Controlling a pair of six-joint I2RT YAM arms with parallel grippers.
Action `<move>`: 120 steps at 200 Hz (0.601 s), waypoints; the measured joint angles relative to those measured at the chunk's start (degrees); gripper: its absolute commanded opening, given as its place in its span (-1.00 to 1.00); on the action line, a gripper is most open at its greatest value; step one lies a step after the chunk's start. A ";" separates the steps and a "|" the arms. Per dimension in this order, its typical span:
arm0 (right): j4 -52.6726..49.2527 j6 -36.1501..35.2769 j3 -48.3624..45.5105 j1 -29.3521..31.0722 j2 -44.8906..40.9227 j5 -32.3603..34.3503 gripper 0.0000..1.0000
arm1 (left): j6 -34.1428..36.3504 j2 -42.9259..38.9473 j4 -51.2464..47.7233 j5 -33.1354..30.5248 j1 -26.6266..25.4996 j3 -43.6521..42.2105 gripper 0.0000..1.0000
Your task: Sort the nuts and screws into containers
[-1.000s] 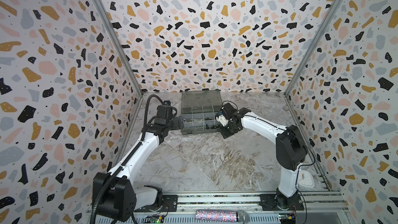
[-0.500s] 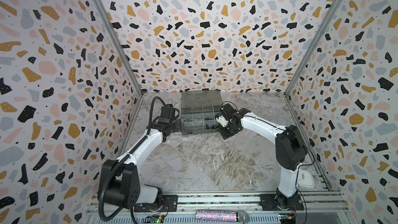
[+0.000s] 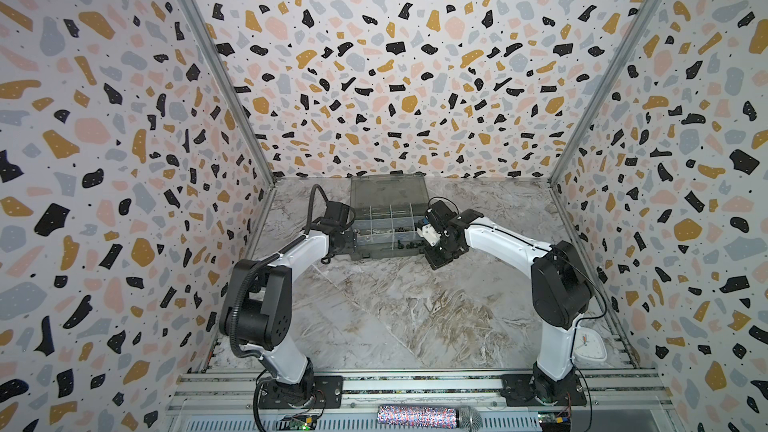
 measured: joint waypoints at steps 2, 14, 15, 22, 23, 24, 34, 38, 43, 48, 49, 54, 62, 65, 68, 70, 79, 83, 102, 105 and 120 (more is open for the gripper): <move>0.00 0.02 -0.02 -0.02 0.00 -0.02 -1.00 | -0.07 0.13 -0.04 -0.02 0.00 0.20 0.56; 0.00 0.00 -0.17 -0.28 0.00 -0.15 -1.00 | -0.35 1.92 -0.13 -0.20 0.00 1.92 0.54; 0.00 0.00 -0.17 -0.33 0.00 -0.15 -1.00 | -0.37 2.10 -0.13 -0.20 0.00 2.14 0.54; 0.00 0.00 -0.22 -0.57 0.00 -0.22 -1.00 | -0.44 3.17 -0.07 -0.22 0.00 3.15 0.53; 0.00 0.00 -0.22 -0.59 0.00 -0.22 -1.00 | -0.46 3.26 -0.07 -0.22 0.00 3.26 0.53; 0.00 0.00 -0.22 -0.63 0.00 -0.22 -1.00 | -0.48 3.52 -0.04 -0.20 0.00 3.43 0.52; -0.02 0.00 -0.22 -1.03 -0.02 -0.28 -1.00 | -0.50 4.90 -0.13 -0.13 0.00 4.46 0.49; -0.02 -0.02 -0.22 -1.14 -0.02 -0.33 -1.00 | -0.55 5.38 -0.15 0.00 0.00 4.63 0.49; -0.02 -0.02 -0.22 -1.31 -0.02 -0.33 -1.00 | -0.57 5.97 -0.42 0.11 -0.02 4.83 0.48; -0.04 -0.02 -0.22 -1.40 -0.02 -0.33 -1.00 | -0.59 6.54 -0.44 0.11 -0.09 4.90 0.48; -0.04 -0.02 -0.22 -1.44 -0.02 -0.33 -1.00 | -0.59 6.60 -0.46 0.13 -0.09 4.90 0.47; -0.04 -0.02 -0.22 -1.57 -0.04 -0.33 -1.00 | -0.59 7.17 -0.42 0.15 -0.13 4.92 0.46; -0.04 -0.02 -0.22 -1.70 -0.07 -0.33 -1.00 | -0.61 7.98 -0.33 0.17 -0.20 4.92 0.45; -0.04 -0.02 -0.24 -1.79 -0.09 -0.33 -1.00 | -0.63 8.24 -0.31 0.17 -0.22 4.92 0.45; -0.04 -0.02 -0.24 -1.88 -0.11 -0.33 -1.00 | -0.68 8.44 -0.28 0.20 -0.28 4.92 0.45; -0.04 -0.02 -0.26 -1.92 -0.13 -0.33 -1.00 | -0.70 8.59 -0.28 0.20 -0.28 4.92 0.45; -0.07 -0.02 -0.28 -2.08 -0.24 -0.31 -1.00 | -0.79 9.03 -0.17 0.26 -0.35 4.81 0.44; -0.07 -0.02 -0.31 -2.16 -0.28 -0.33 -1.00 | -0.79 9.14 -0.11 0.28 -0.35 4.72 0.42; -0.13 -0.02 -0.46 -2.16 -0.57 -0.35 -1.00 | -0.85 9.18 0.09 0.42 -0.44 4.37 0.26; -0.15 -0.02 -0.46 -2.16 -0.59 -0.35 -1.00 | -0.85 9.18 0.11 0.48 -0.44 4.33 0.24; -0.26 -0.02 -0.48 -2.16 -0.76 -0.35 -1.00 | -0.96 9.14 0.72 0.70 -0.57 3.65 0.07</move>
